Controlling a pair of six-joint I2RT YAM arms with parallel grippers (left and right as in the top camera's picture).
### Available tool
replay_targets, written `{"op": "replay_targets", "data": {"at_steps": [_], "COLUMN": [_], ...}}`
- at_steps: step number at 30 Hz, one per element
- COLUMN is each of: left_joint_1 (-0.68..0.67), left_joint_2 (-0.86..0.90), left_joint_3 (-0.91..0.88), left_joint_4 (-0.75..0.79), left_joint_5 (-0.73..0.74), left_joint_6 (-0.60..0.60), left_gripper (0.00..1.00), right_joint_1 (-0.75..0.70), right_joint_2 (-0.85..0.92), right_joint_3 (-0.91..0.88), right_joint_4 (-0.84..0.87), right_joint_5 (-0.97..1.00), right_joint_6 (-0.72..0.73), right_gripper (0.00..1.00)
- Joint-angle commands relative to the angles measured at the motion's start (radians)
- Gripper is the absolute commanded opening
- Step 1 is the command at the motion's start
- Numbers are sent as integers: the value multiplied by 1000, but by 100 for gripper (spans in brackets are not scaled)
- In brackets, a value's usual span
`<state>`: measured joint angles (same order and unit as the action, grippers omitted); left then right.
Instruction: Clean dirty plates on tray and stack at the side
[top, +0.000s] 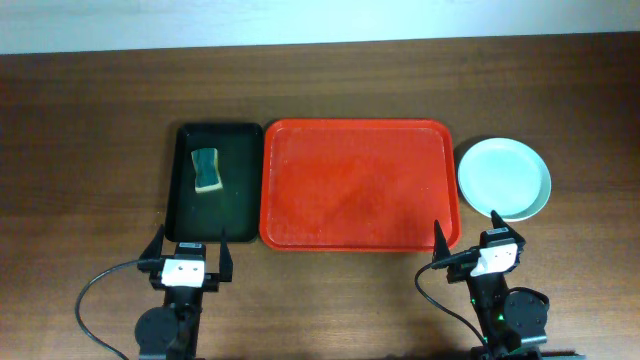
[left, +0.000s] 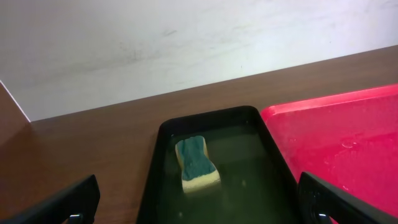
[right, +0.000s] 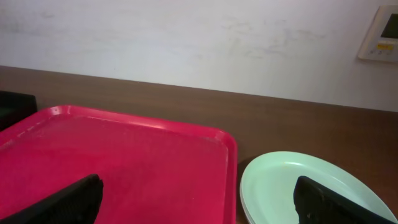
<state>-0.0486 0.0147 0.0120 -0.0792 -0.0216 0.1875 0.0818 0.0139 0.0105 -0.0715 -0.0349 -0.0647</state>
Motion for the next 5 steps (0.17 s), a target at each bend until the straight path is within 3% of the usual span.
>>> {"op": "replay_targets", "data": {"at_steps": [1, 5], "left_joint_1": [-3, -3], "left_joint_2": [-10, -10], "left_joint_3": [-3, -3], "left_joint_4": [-5, -4], "left_joint_5": [18, 19], "left_joint_6": [16, 16], "left_gripper": [100, 99], "right_joint_1": [-5, -5], "right_joint_2": [-8, -8], "right_joint_3": [-5, -5], "right_joint_4": [-4, -4], "right_joint_5": [-13, -13], "right_joint_6": [-6, -6], "right_gripper": [98, 98]}}
